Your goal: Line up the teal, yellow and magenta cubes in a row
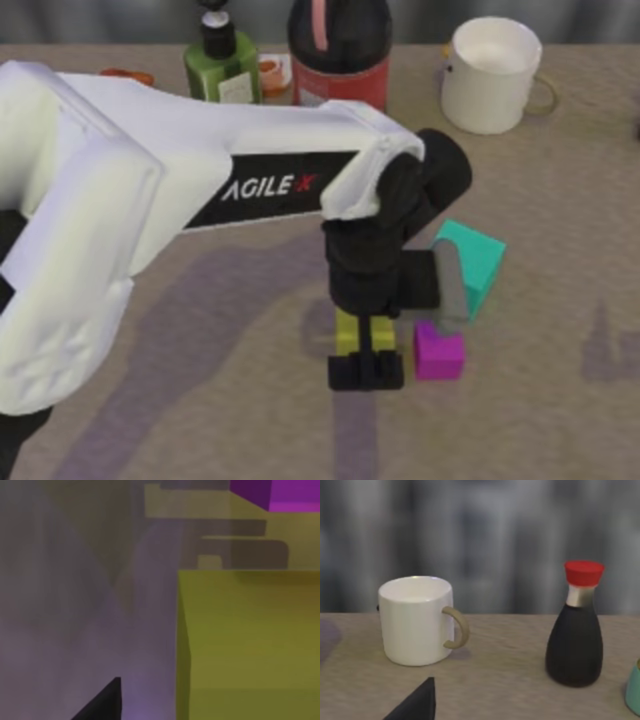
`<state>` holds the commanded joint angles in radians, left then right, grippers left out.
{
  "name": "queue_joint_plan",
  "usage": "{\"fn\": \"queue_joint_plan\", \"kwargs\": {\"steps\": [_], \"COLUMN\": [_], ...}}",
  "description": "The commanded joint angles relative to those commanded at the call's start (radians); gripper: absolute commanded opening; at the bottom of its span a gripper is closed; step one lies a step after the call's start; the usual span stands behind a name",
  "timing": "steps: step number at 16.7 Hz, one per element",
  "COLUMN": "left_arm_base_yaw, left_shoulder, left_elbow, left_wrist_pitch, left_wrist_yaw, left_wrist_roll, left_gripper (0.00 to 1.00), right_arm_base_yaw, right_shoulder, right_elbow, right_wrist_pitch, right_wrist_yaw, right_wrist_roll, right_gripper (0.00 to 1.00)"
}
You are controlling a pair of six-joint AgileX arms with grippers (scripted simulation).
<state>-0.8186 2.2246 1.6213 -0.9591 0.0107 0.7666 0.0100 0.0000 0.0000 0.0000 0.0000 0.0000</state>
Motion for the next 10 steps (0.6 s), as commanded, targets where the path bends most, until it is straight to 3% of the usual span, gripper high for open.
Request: {"fn": "queue_joint_plan", "kwargs": {"steps": [10], "left_arm_base_yaw": [0.02], "left_shoulder": [-0.071], "left_elbow": [0.17], "left_wrist_pitch": [-0.241], "left_wrist_yaw": [-0.001], "left_wrist_roll": [-0.001], "left_gripper": [1.0], "right_arm_base_yaw": [0.0], "right_shoulder": [0.0], "right_elbow": [0.0], "right_wrist_pitch": [0.0], "right_wrist_yaw": [0.0], "right_wrist_roll": [0.0], "right_gripper": [1.0]}}
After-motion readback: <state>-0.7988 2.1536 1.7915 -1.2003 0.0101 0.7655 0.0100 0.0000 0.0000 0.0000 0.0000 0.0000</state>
